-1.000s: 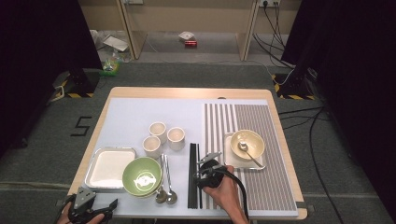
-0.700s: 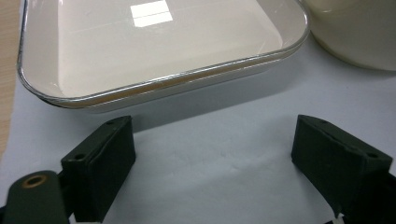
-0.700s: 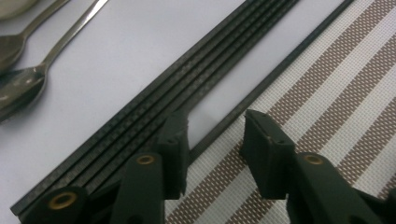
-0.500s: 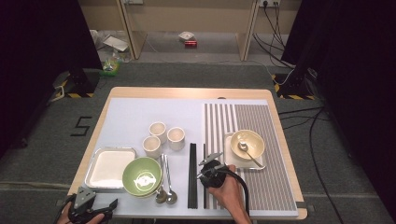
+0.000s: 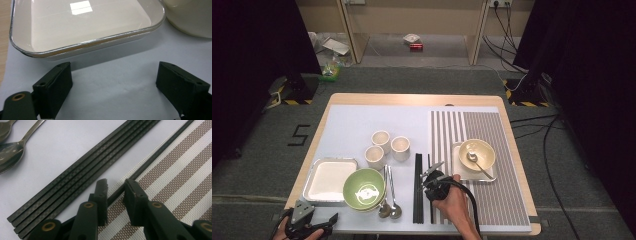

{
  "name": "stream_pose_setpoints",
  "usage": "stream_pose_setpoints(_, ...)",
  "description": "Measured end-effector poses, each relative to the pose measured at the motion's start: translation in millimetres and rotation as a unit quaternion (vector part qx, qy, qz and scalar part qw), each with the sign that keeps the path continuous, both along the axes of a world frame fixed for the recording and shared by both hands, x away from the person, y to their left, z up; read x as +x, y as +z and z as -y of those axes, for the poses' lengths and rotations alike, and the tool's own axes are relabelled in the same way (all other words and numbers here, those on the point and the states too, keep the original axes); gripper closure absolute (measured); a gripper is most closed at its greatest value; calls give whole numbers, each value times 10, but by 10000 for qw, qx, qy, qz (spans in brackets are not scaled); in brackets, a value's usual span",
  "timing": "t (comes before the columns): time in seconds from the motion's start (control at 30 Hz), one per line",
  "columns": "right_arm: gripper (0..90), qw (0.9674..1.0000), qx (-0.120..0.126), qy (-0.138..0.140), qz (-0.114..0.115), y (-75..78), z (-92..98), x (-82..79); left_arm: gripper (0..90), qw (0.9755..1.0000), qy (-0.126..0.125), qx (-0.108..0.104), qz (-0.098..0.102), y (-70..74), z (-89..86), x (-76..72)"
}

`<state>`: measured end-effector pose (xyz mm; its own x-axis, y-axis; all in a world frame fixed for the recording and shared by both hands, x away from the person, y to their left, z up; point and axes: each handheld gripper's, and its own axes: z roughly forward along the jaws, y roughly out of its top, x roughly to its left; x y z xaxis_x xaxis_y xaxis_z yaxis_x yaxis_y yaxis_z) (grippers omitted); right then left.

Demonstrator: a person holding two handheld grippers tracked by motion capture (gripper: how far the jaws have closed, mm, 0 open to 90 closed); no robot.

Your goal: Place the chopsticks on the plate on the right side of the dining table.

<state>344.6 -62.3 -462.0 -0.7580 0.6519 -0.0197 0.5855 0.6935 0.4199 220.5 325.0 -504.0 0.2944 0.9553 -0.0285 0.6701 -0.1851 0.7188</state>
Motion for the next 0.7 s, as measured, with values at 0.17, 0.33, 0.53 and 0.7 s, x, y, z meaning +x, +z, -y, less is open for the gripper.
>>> stream_pose_setpoints(0.17,790,10000,-4,43,-61,17,26,27,123,10000,11,-18,22,-4,0,-2)
stream_pose_setpoints(0.33,811,9999,-48,74,-110,51,101,24,122,10000,10,-11,15,-2,0,-1)
stream_pose_setpoints(0.53,739,9996,-47,-133,-233,18,96,24,122,10000,10,-19,19,-3,0,-1)
stream_pose_setpoints(0.7,795,9991,-152,-106,-372,51,126,49,123,10000,8,-17,19,-3,-1,-2)
